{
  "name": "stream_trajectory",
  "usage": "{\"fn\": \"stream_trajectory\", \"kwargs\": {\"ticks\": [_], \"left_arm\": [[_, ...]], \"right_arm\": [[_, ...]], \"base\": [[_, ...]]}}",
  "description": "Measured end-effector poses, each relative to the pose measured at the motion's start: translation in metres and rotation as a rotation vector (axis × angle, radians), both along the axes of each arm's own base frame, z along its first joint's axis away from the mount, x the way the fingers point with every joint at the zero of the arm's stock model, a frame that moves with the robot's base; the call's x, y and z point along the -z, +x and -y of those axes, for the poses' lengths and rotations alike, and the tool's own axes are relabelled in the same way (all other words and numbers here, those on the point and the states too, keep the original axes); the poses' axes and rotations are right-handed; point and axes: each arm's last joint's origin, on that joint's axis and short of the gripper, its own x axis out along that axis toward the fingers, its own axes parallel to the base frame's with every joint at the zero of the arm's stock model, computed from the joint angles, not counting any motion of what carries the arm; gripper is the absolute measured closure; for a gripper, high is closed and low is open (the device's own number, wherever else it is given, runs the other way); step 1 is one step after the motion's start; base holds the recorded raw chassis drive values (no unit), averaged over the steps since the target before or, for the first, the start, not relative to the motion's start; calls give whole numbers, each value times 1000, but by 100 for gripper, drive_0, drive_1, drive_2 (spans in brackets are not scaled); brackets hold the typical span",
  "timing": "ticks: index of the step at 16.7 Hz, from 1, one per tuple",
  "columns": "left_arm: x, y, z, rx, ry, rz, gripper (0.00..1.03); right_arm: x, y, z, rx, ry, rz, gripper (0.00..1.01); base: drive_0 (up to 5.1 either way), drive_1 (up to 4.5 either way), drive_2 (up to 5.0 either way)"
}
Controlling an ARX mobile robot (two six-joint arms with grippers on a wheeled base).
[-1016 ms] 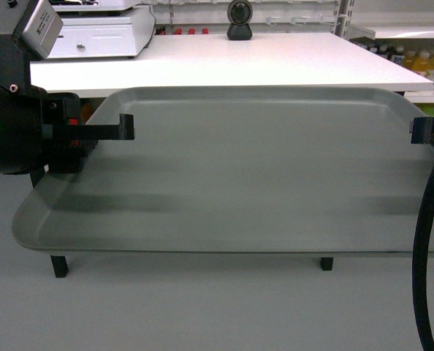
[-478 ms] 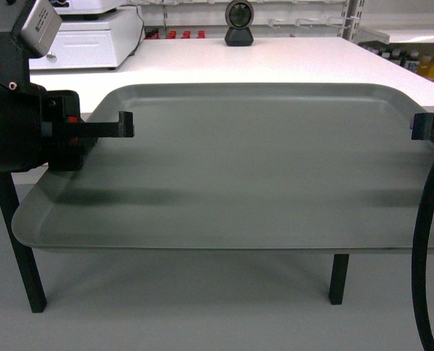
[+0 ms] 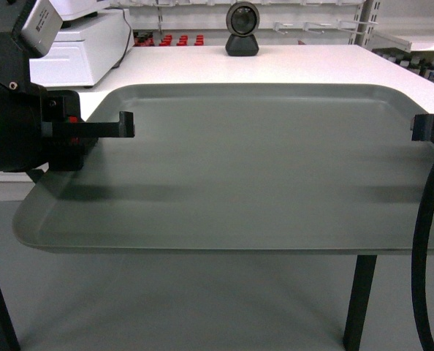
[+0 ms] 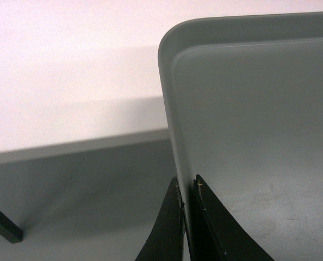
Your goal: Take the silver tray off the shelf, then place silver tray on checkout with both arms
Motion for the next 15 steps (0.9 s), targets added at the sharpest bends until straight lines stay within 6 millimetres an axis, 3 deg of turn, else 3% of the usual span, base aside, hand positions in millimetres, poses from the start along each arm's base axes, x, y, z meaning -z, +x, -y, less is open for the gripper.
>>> {"fn": "stream_trajectory", "kwargs": {"ticks": [13, 15], "left_arm": [[0, 0, 0, 1, 1, -1, 100], [0, 0, 0, -2, 0, 2, 100]], "right_arm": [[-1, 0, 0, 0, 0, 1, 98], [-1, 0, 0, 0, 1, 5, 98]], "base": [[-4, 418, -427], [-2, 132, -135]]}}
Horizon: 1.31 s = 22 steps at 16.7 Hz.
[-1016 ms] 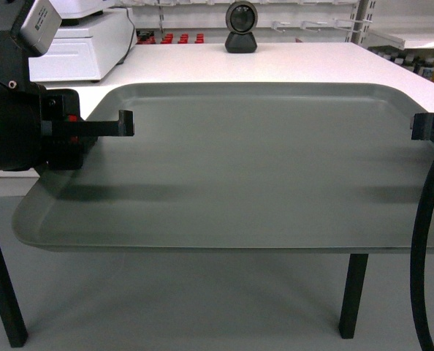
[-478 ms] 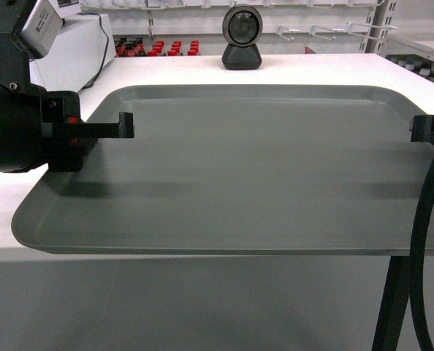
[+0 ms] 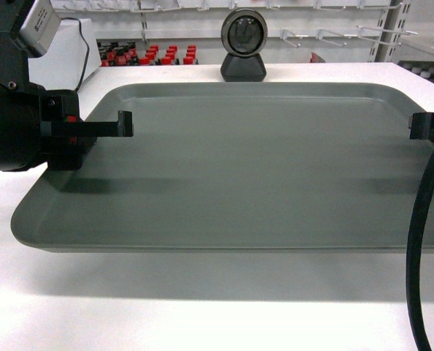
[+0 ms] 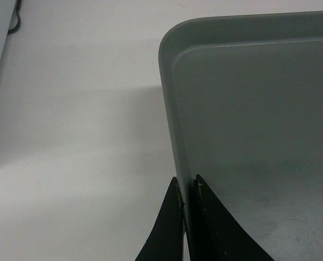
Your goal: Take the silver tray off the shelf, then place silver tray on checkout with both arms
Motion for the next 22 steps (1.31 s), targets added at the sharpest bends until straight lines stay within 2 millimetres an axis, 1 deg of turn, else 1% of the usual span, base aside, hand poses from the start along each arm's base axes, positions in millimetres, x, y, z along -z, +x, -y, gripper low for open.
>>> {"fn": "stream_trajectory", "kwargs": {"ticks": [16, 17, 18, 19, 21, 22], "left_arm": [[0, 0, 0, 1, 0, -1, 100], [0, 0, 2, -22, 10, 31, 100], [1, 2, 8, -96, 52, 119, 100], [-1, 6, 13, -194, 97, 186, 99], [-4, 16, 20, -243, 145, 216, 99], [-5, 24, 23, -231, 148, 208, 99]], "right_arm": [[1, 0, 0, 0, -1, -5, 98], [1, 1, 0, -10, 12, 34, 98], [3, 1, -1, -33, 41, 133, 98], [3, 4, 0, -33, 58, 195, 99], [2, 8, 3, -41, 87, 249, 99], [3, 9, 6, -34, 88, 245, 99]], "base": [[0, 0, 0], [0, 0, 0], [0, 0, 0], [0, 0, 0], [0, 0, 0], [0, 0, 0]]}}
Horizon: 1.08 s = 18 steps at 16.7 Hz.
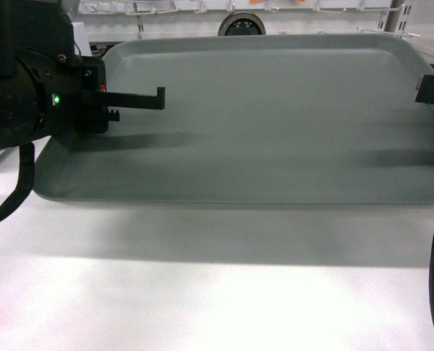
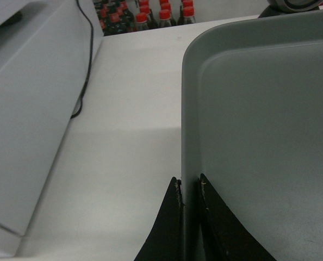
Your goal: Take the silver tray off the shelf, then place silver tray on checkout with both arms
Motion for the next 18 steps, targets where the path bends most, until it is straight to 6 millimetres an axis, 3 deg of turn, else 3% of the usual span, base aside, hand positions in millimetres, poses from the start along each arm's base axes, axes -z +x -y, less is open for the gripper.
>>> {"fn": "stream_trajectory", "kwargs": {"ticks": [6, 8, 10, 18], "left_arm": [[15, 45, 17, 36, 3, -104, 99], [17, 58, 21, 27, -9, -133, 99], [28, 74, 21, 0, -13, -211, 99], [42, 76, 18, -24, -2, -260, 99]], "right_arm": [[14, 43, 17, 1, -18, -129, 99], [17, 66, 18, -4, -38, -165, 99], [28, 102, 18, -40, -111, -218, 99], [44, 106, 13, -47, -139, -252, 99]], "base": [[0, 0, 0], [0, 0, 0], [0, 0, 0], [0, 0, 0]]}}
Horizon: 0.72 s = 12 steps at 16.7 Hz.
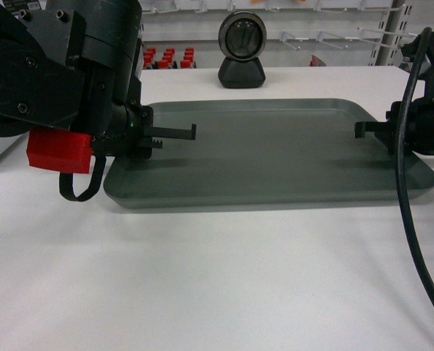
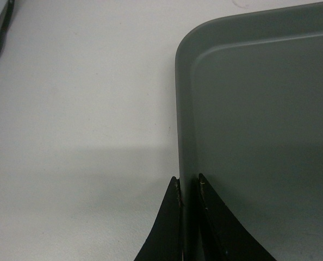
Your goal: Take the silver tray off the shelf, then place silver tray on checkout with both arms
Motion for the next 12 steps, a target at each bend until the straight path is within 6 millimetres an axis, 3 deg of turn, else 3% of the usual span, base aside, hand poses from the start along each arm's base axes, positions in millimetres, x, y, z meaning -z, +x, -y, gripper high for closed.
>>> {"fn": "stream_trajectory", "kwargs": {"ticks": [3, 6, 10, 11, 12], "left_arm": [[0, 1, 0, -1, -1, 0, 99], [0, 2, 0, -7, 36, -4, 79], [-2, 3, -1, -14, 40, 6, 52], [-2, 4, -2, -15, 32, 9, 37], [-11, 6, 5, 17, -60, 82, 12]], "right_arm": [[1, 0, 0, 1, -4, 0, 99], [1, 0, -1, -4, -10, 4, 98], [1, 1, -1, -32, -85, 19, 70], [0, 1, -1, -38, -99, 31, 55], [-2, 2, -1, -44, -110, 53, 30]], "base": [[0, 0, 0], [0, 0, 0], [0, 0, 0], [0, 0, 0], [0, 0, 0]]}}
